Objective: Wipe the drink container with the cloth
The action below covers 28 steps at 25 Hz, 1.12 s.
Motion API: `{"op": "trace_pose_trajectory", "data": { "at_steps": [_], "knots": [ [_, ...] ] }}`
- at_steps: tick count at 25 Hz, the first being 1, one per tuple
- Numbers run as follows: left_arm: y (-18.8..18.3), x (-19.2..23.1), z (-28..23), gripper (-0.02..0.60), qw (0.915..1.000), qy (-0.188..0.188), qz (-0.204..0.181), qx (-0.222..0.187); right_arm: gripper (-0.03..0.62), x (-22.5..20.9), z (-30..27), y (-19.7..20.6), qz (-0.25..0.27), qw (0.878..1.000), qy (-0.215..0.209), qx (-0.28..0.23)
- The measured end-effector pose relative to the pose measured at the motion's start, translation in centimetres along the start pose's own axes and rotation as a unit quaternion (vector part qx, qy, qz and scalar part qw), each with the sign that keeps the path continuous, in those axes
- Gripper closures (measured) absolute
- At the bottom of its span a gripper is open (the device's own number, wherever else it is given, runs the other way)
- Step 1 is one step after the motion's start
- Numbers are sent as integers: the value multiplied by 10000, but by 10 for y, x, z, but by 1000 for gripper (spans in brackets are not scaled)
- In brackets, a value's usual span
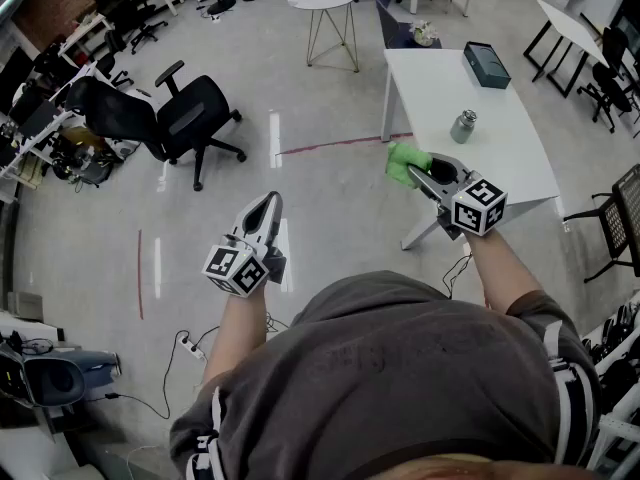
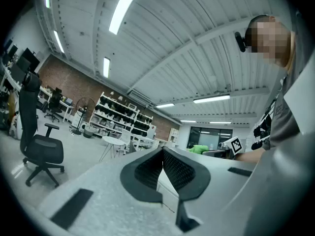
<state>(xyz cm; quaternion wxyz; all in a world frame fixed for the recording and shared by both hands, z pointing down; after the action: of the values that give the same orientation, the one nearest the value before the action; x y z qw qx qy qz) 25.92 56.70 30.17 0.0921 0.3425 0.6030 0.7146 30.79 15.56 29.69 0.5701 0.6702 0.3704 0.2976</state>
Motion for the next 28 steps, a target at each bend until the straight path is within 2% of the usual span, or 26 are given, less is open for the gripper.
{"op": "trace_pose_trajectory", "data": {
  "at_steps": [13,18,28],
  "knots": [
    [6,-3,-11,575,10000,4,-4,21,484,-11,1,5,-6,10000,-35,-11],
    [11,-18,-30,575,10000,-28,-45,-17,480,-33,12,5,-131,9998,-89,-120],
    [29,-71,-82,575,9995,-249,-41,-173,480,-99,47,0,5,9992,-380,-109]
  ]
}}
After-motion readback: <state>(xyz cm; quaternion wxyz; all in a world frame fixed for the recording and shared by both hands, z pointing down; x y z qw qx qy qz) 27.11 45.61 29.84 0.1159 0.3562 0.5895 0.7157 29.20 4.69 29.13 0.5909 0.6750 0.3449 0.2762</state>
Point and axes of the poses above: the fingertips, and each gripper's own axes: z backward along the fingers, x to its left, y out of its underside, the point moved 10 cm from there along z, backward along the fingers, and after that the axes turned 6 degrees about z, right-handed, at the moved point
